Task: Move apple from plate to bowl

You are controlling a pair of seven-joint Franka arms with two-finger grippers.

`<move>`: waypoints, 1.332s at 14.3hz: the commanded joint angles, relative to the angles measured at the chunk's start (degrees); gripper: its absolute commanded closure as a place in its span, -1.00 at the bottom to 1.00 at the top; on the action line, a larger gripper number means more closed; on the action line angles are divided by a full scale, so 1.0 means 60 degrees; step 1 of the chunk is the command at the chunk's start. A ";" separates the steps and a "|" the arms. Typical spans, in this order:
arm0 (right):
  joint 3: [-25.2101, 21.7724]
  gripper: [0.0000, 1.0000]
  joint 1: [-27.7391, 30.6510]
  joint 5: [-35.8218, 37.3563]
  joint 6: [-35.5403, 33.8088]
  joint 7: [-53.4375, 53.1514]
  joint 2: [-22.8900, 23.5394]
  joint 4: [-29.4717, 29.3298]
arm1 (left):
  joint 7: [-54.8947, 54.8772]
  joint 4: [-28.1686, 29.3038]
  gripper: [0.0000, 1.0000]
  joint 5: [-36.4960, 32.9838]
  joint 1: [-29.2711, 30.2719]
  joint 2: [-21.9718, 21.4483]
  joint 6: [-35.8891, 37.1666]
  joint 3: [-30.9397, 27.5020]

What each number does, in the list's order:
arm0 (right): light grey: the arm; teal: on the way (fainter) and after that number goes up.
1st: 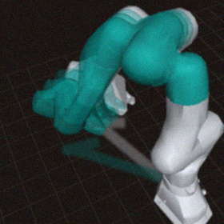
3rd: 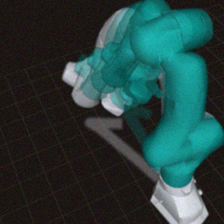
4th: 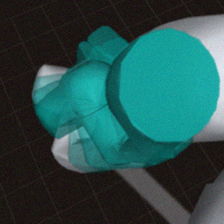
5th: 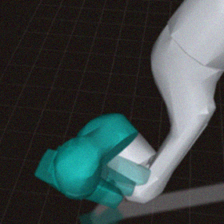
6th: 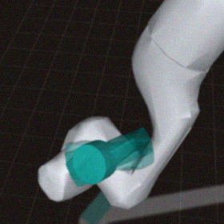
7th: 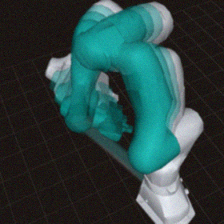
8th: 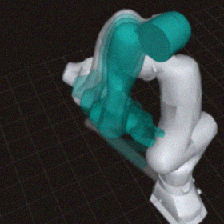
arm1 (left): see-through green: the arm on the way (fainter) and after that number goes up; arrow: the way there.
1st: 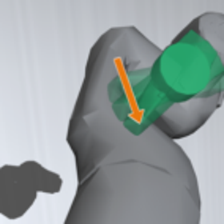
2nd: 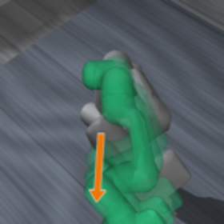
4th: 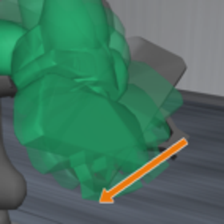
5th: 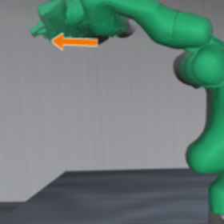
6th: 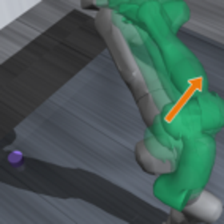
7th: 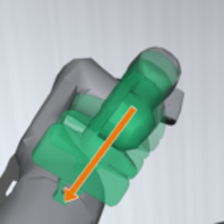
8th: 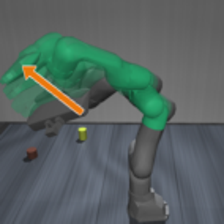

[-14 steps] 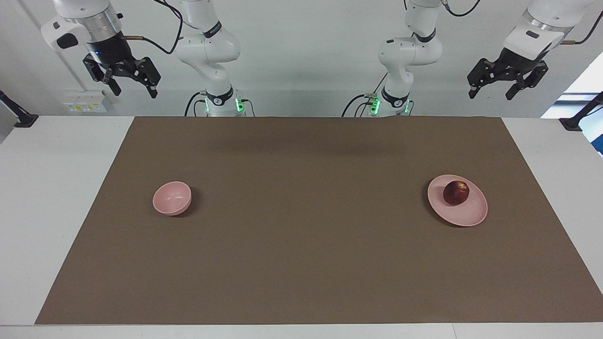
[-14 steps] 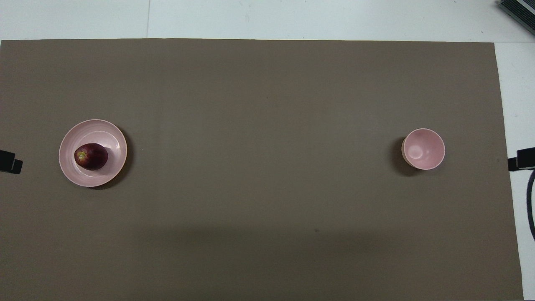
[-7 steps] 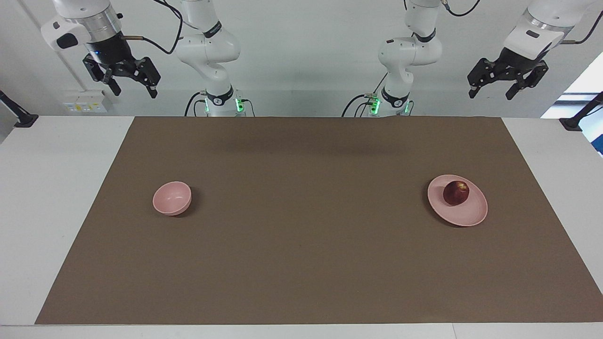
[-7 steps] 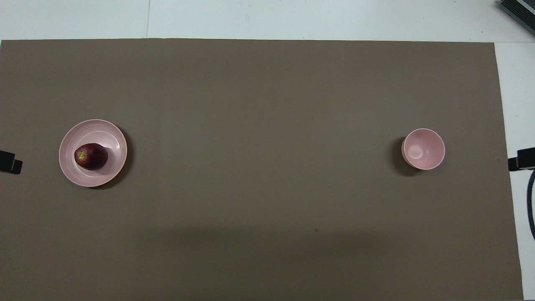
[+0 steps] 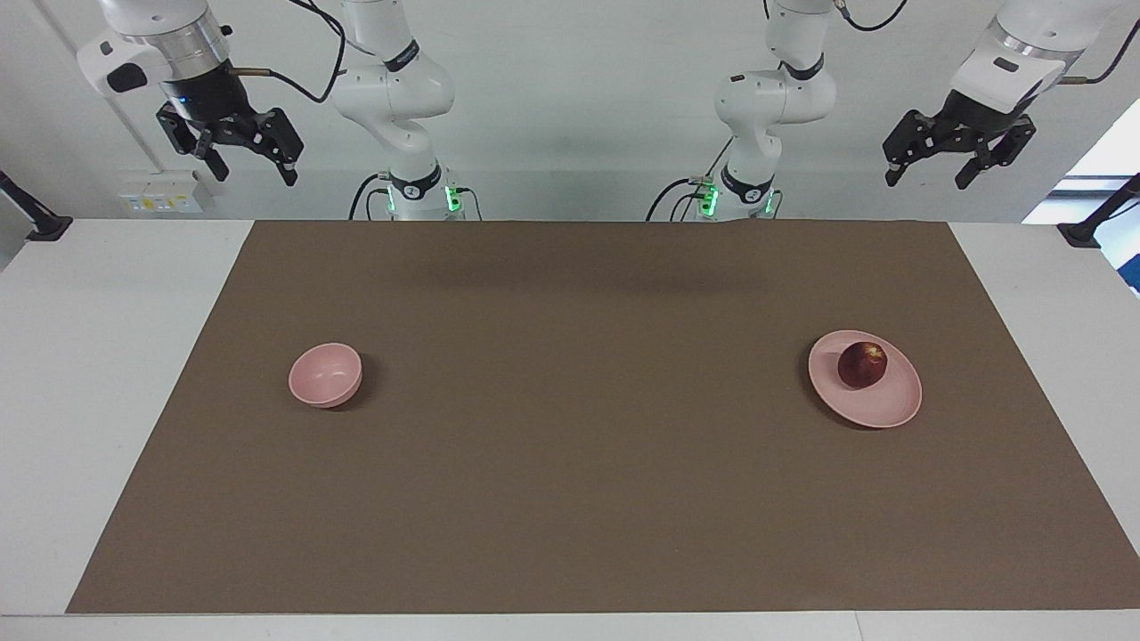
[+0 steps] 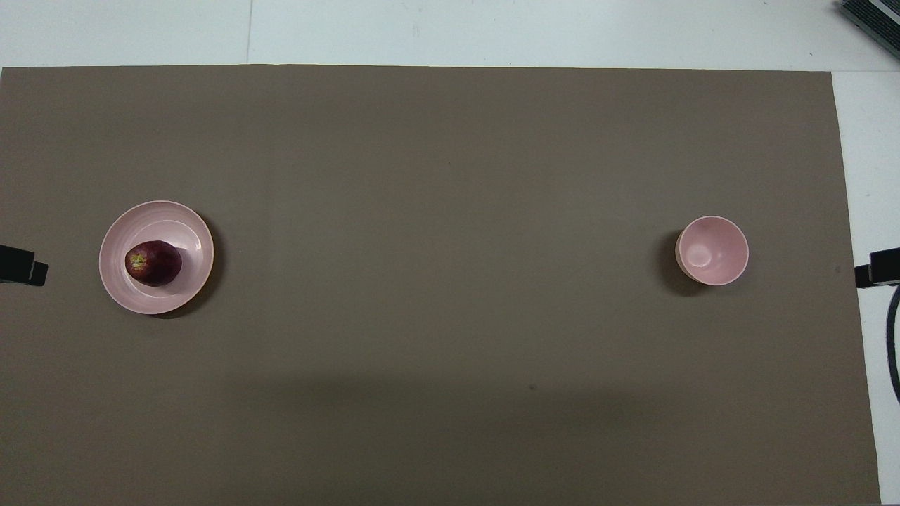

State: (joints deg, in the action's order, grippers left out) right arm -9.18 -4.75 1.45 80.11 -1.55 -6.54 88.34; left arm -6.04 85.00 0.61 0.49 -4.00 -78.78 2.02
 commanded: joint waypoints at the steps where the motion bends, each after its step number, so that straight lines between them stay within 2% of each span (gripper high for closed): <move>1: 0.0021 -1.00 0.0162 -0.0183 0.0272 0.0347 -0.0228 0.0307 | -0.0076 0.1079 -1.00 0.0177 0.0138 -0.0315 -0.1104 0.0029; 3: 0.0021 -1.00 0.0162 -0.0183 0.0272 0.0347 -0.0228 0.0307 | -0.0236 0.1796 -1.00 0.0177 0.0298 -0.0300 -0.2099 0.0014; 5: 0.0036 -1.00 0.0162 -0.0183 0.0272 0.0347 -0.0228 0.0307 | -0.0617 0.3127 -1.00 0.0177 0.0402 -0.0154 -0.3854 0.0014; 7: 0.0021 -1.00 0.0162 -0.0168 0.0272 0.0347 -0.0228 0.0307 | -0.1201 0.3978 -1.00 0.0177 0.0694 0.0109 -0.5524 -0.0030; 12: 0.0065 -1.00 0.0059 -0.0154 0.0257 0.0332 -0.0155 0.0160 | -0.1351 0.4726 -1.00 0.0177 0.0870 0.1134 -0.6920 -0.0044; 14: 0.0080 -1.00 0.0074 -0.0153 0.0213 0.0391 -0.0213 0.0233 | -0.1336 0.5444 -1.00 0.0177 0.0915 0.1442 -0.8250 -0.0044; 15: 0.0080 -1.00 0.0030 -0.0154 0.0242 0.0362 -0.0286 0.0378 | -0.1336 0.5694 -1.00 0.0177 0.0987 0.1632 -0.8808 -0.0044; 19: 0.0080 -1.00 0.0016 -0.0183 0.0431 0.0333 -0.0345 0.1184 | -0.1336 0.6368 -1.00 0.0177 0.1090 0.1911 -0.9367 -0.0044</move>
State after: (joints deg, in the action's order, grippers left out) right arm -8.85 -4.88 1.41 80.45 -1.55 -6.90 91.32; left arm -12.86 120.18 0.94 6.04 7.93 -131.93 1.37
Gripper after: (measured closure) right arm 0.000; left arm 0.000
